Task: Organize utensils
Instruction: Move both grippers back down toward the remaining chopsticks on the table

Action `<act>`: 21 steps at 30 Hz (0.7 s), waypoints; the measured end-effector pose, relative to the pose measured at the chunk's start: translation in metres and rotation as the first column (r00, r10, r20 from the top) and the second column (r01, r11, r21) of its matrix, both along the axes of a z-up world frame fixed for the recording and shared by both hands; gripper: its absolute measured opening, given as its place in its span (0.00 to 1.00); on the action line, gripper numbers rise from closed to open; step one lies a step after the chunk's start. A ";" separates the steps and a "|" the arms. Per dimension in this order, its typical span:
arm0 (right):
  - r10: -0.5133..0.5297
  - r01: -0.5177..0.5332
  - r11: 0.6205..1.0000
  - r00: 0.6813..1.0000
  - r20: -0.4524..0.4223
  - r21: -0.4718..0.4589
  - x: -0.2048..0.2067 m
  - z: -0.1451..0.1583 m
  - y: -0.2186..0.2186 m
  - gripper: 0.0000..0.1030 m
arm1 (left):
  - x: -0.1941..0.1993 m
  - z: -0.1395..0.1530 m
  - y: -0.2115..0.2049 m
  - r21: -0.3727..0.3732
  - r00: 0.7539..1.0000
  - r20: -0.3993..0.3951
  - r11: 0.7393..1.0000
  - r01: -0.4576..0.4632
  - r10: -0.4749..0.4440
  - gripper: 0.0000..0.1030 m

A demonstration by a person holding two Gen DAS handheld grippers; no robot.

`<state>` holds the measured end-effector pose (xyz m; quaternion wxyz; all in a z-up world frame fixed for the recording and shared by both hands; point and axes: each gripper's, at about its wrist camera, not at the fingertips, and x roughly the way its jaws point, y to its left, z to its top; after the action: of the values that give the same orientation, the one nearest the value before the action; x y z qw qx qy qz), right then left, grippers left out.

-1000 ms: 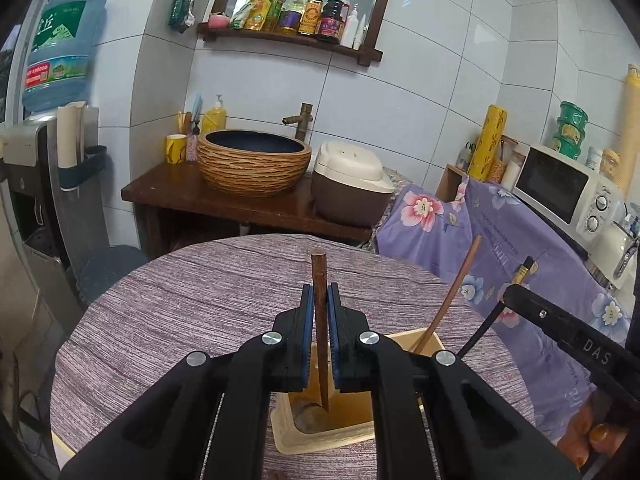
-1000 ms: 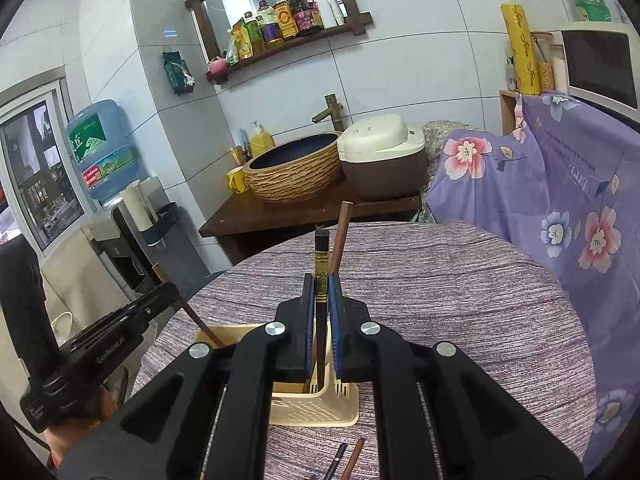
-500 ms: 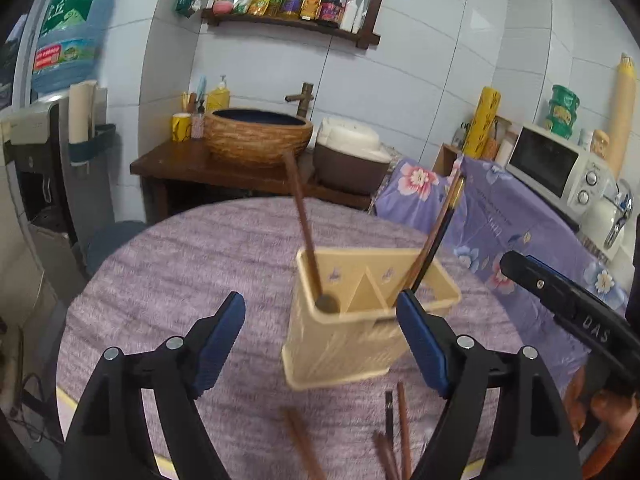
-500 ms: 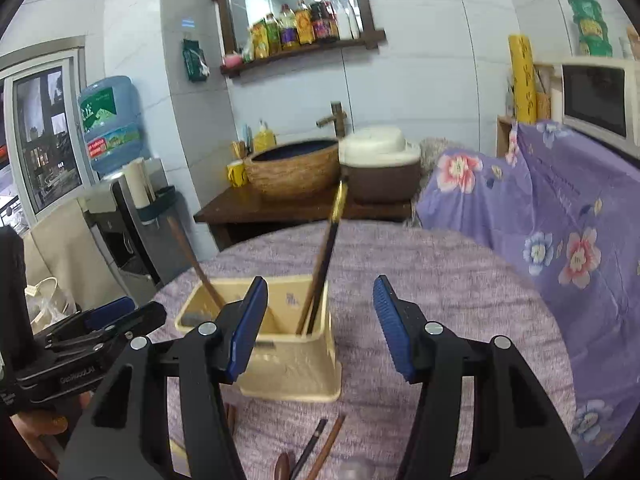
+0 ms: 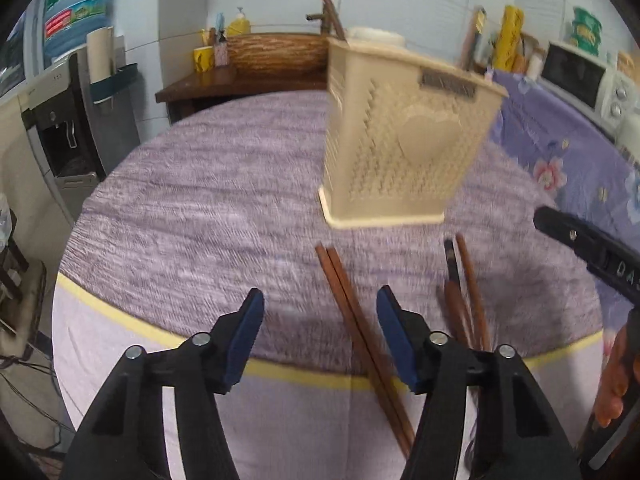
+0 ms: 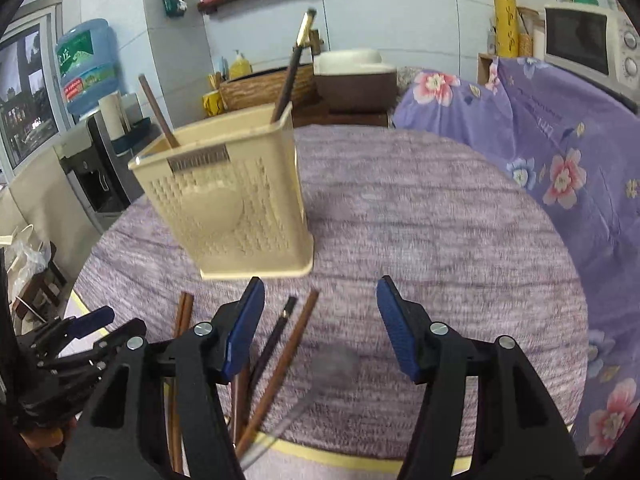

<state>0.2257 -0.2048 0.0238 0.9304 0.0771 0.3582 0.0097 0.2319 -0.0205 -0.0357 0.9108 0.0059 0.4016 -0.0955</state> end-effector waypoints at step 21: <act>-0.017 0.019 0.999 0.998 -0.061 0.038 -0.018 -0.027 0.005 0.63 | -0.015 -0.026 -0.006 0.011 0.996 -0.083 1.000 0.024 -0.023 0.33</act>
<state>0.2076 -0.1996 -0.0033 0.9176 0.0984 0.3852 0.0057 0.2174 -0.0266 -0.0622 0.8921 0.0122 0.4395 -0.1040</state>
